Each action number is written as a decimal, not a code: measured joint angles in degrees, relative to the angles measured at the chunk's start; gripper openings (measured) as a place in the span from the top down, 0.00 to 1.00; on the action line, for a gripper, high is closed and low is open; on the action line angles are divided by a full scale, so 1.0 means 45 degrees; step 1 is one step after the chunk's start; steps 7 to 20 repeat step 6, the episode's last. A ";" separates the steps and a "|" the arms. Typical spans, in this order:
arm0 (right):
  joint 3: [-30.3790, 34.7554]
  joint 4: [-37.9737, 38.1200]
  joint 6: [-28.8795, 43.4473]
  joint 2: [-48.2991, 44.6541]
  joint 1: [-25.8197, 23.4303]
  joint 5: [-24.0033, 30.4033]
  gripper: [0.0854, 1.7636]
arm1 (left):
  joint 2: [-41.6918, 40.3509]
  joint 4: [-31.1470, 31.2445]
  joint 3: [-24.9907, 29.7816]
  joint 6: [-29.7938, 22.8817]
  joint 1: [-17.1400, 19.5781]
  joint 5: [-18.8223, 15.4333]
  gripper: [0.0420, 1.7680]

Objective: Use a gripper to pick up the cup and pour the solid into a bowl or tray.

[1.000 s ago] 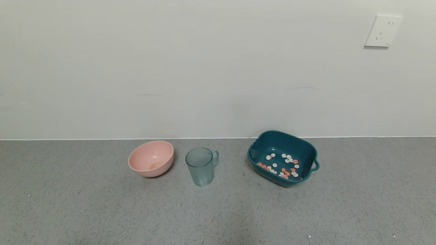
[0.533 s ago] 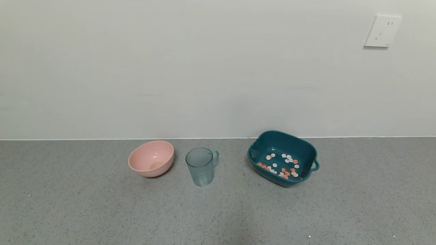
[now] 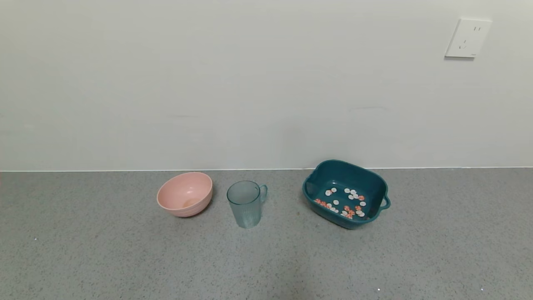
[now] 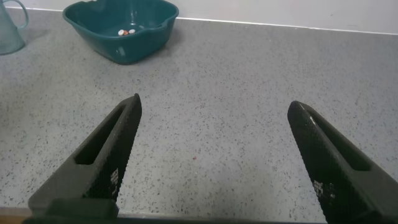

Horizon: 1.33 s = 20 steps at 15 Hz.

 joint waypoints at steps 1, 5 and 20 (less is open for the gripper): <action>0.0000 0.0005 0.0005 0.0005 0.0000 0.0000 0.03 | -0.0005 0.0331 0.0011 -0.0019 0.0000 -0.0087 0.03; 0.0000 0.0005 0.0011 0.0005 0.0000 0.0005 0.03 | -0.0011 0.0320 0.0011 -0.1035 -0.0024 -0.0019 0.03; 0.0000 0.0000 -0.0019 0.0005 0.0000 0.0000 0.03 | -0.0011 0.0312 0.0019 -0.1122 -0.0024 0.0035 0.03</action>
